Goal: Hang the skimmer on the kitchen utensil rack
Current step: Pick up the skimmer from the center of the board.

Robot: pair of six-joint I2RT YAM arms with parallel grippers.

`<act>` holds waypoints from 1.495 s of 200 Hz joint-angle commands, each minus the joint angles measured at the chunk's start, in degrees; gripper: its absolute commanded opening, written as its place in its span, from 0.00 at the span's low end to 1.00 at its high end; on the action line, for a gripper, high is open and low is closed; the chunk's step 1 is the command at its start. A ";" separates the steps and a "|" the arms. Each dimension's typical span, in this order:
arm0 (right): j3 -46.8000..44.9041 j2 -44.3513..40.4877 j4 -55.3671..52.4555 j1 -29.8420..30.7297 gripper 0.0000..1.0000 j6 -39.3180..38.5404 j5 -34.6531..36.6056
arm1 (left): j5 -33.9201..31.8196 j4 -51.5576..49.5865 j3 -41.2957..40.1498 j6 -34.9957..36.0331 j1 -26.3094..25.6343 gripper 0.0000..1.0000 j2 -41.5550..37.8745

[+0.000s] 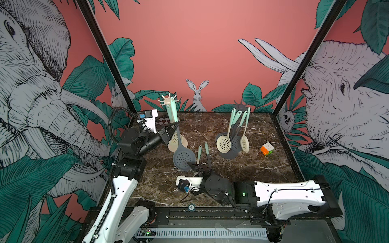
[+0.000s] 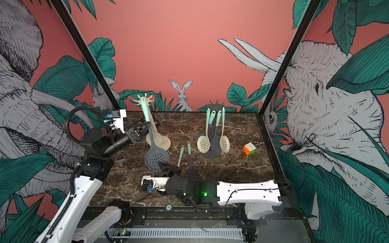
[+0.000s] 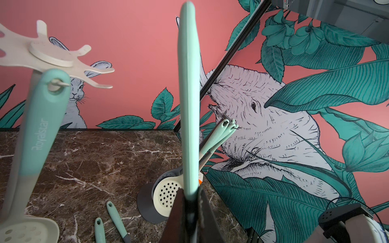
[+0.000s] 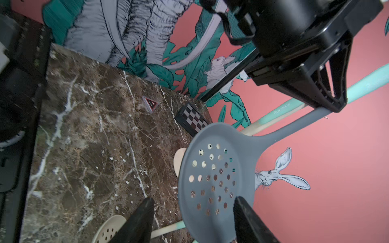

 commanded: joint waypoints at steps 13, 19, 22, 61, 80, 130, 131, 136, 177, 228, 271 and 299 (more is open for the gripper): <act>3.59 -1.95 -0.89 -2.97 0.63 12.10 -11.02 | 0.32 3.54 0.76 -0.36 -0.26 0.00 -1.31; 3.99 -2.30 -0.66 -4.12 0.63 14.03 -13.59 | 0.59 3.55 0.61 -0.22 -0.28 0.00 -1.47; 4.09 -2.41 -0.40 -4.71 0.63 15.08 -14.65 | 0.56 3.63 0.58 -0.24 -0.25 0.00 -1.53; 6.32 -2.25 4.16 -13.79 0.58 32.43 -26.64 | 1.17 6.50 -1.50 -0.84 -0.23 0.00 -2.92; 8.25 -0.59 4.77 -18.28 0.54 41.18 -29.02 | 2.15 8.92 -2.93 -1.60 -0.23 0.00 -3.66; 10.34 4.50 11.84 -25.75 0.49 53.40 -38.30 | 3.33 12.70 -5.73 -3.07 -0.23 0.00 -5.77; 10.45 4.58 11.79 -25.83 0.49 53.54 -38.41 | 3.35 12.79 -5.78 -3.07 -0.21 0.00 -5.78; 10.99 5.11 11.68 -26.12 0.49 53.92 -39.00 | 3.37 12.93 -6.01 -3.19 -0.27 0.00 -5.93; 12.65 8.70 12.97 -26.97 0.47 55.05 -43.72 | 3.71 14.06 -7.09 -4.26 -0.23 0.00 -6.39; 13.43 11.20 17.15 -28.81 0.28 58.53 -46.39 | 3.85 15.78 -7.94 -5.53 -0.28 0.00 -6.25; 13.58 11.17 14.33 -29.40 0.27 58.06 -42.62 | 1.96 11.35 -7.44 -3.49 -0.25 0.00 -7.14; 14.72 10.83 11.44 -29.42 0.20 56.43 -42.03 | 0.88 7.48 -6.42 -1.07 -0.26 0.00 -7.30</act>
